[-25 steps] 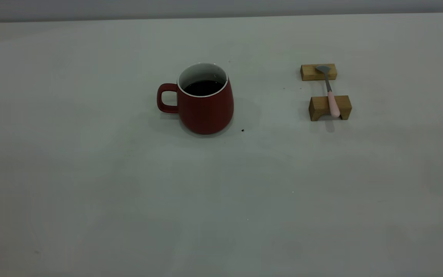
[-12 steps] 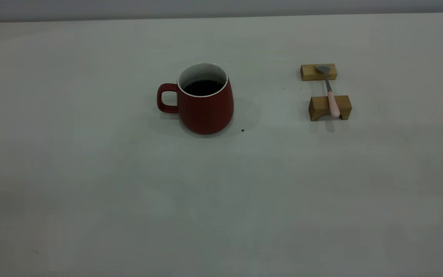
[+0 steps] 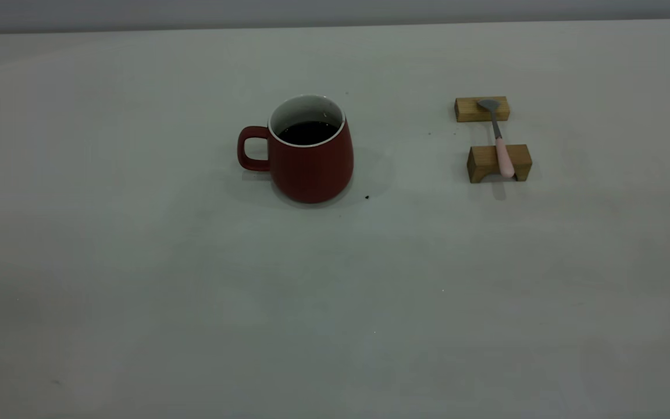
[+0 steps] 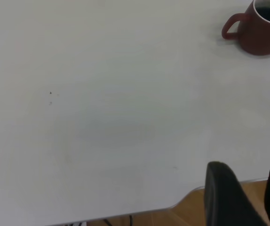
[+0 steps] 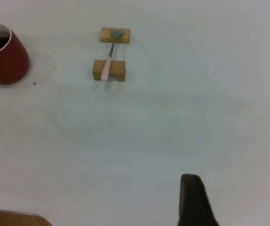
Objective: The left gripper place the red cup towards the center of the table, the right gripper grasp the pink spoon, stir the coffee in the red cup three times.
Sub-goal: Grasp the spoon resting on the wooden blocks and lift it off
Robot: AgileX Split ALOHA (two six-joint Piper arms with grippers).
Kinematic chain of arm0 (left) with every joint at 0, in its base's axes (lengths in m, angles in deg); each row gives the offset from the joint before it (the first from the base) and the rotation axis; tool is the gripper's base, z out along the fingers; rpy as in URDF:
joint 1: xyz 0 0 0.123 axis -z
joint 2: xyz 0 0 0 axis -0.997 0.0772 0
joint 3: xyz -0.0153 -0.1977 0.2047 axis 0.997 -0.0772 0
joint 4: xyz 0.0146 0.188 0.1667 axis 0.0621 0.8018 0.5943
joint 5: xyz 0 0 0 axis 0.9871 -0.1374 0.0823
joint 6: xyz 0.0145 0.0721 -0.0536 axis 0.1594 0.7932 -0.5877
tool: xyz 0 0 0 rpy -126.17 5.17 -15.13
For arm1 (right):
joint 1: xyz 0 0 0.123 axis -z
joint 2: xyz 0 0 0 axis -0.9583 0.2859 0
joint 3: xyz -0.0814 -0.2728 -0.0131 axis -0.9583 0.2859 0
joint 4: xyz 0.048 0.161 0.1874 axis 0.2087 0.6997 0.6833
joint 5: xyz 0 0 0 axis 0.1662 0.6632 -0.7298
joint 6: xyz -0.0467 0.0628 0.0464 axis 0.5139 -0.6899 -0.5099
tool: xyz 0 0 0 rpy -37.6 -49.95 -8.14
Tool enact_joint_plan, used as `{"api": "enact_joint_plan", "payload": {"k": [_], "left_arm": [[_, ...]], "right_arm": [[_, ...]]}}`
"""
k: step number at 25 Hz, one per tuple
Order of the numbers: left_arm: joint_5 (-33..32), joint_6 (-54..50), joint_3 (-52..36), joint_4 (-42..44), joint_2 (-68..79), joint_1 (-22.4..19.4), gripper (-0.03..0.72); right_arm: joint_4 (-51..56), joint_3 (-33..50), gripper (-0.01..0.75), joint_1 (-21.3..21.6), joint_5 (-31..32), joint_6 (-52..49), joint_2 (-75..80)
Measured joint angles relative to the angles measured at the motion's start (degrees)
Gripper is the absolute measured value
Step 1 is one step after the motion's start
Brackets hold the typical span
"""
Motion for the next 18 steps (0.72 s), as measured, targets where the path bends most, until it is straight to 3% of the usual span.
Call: {"api": "enact_joint_plan", "payload": {"k": [10, 13, 18], "left_arm": [[0.0, 0.0, 0.0, 0.0, 0.0, 0.0, 0.287], [0.0, 0.0, 0.0, 0.0, 0.0, 0.0, 0.287], [0.0, 0.0, 0.0, 0.0, 0.0, 0.0, 0.287]], "right_arm": [[-1.3, -1.8, 0.500, 0.0, -0.8, -2.9, 2.5], [-2.1, -6.0, 0.505, 0.0, -2.3, -4.7, 10.7], [-1.7, -12.5, 0.573, 0.0, -11.1, -5.2, 35.5]]}}
